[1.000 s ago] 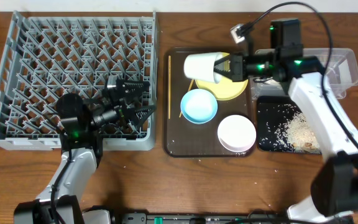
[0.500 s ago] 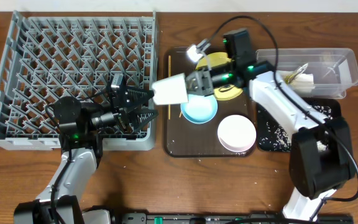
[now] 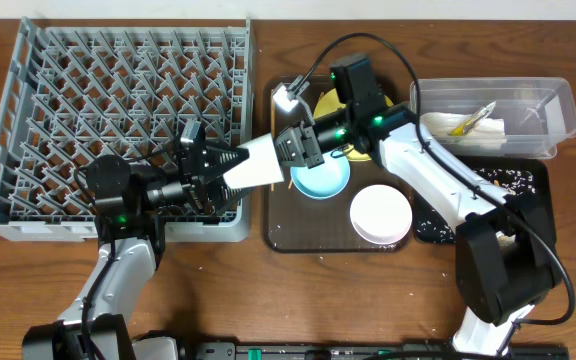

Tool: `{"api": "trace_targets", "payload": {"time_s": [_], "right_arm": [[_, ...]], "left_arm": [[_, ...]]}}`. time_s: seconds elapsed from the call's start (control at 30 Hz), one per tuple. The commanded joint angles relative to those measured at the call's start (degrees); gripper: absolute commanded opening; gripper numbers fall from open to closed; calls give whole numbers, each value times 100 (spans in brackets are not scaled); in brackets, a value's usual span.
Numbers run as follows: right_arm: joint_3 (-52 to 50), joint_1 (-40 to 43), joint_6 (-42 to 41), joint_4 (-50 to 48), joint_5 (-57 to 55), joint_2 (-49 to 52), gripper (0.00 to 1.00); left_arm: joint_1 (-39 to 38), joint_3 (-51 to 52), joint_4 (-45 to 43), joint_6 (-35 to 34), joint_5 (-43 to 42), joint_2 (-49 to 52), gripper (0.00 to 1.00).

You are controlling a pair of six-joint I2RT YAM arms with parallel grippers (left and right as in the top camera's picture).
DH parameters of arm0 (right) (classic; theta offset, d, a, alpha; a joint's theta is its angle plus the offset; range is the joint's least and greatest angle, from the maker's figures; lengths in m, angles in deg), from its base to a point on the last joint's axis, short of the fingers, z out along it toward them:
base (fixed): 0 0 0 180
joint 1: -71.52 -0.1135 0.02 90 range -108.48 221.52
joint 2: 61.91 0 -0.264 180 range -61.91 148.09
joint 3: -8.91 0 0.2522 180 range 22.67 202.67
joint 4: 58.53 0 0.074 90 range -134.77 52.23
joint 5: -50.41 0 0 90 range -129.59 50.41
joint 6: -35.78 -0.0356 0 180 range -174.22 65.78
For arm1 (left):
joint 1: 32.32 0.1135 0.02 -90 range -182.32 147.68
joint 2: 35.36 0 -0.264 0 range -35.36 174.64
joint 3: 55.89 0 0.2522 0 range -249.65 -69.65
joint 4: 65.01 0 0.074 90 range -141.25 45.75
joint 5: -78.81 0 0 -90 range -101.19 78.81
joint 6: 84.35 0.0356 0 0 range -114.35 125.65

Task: Sort waste into correct bins and load items into the dishwasher
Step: 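Pass the white cup from the right gripper to the left gripper, then carry the white cup left over the dish rack with the left gripper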

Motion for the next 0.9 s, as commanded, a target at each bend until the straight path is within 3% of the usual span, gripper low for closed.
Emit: {"api": "trace_targets", "payload": {"time_s": [0.0, 0.73, 0.87], "right_arm": [[24, -131, -13, 13, 127, 103, 1], [-50, -249, 94, 225, -286, 168, 1], [-50, -273, 96, 280, -452, 168, 1]], "left_arm": [[-2, -31, -55, 11, -212, -20, 98], [-2, -31, -52, 11, -221, -20, 100], [-4, -31, -55, 11, -221, -20, 96]]}}
